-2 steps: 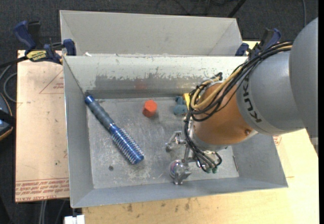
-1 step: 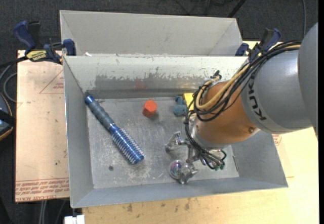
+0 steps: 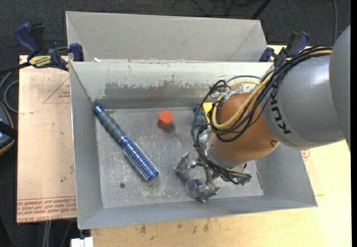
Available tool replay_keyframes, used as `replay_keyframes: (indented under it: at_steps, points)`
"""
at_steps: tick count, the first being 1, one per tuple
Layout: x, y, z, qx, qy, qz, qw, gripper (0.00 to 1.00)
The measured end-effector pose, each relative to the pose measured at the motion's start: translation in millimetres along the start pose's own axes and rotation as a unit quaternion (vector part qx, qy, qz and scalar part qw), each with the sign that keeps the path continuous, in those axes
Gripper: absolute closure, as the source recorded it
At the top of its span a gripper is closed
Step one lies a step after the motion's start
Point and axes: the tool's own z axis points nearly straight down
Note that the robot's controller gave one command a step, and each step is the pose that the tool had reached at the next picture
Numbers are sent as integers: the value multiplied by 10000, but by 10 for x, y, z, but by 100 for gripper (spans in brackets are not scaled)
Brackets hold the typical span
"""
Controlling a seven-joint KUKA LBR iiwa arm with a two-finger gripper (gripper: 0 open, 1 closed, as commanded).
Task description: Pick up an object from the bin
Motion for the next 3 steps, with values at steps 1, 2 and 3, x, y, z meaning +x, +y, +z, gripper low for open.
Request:
replay_keyframes:
  at_steps: [1, 2, 3]
  points:
    - [44, -55, 5, -22, 14, 712, 9975, 0]
    - [28, -88, 6, 17, -42, 729, 9973, 100]
    - [-18, -101, -933, -14, 62, 738, 9973, 100]
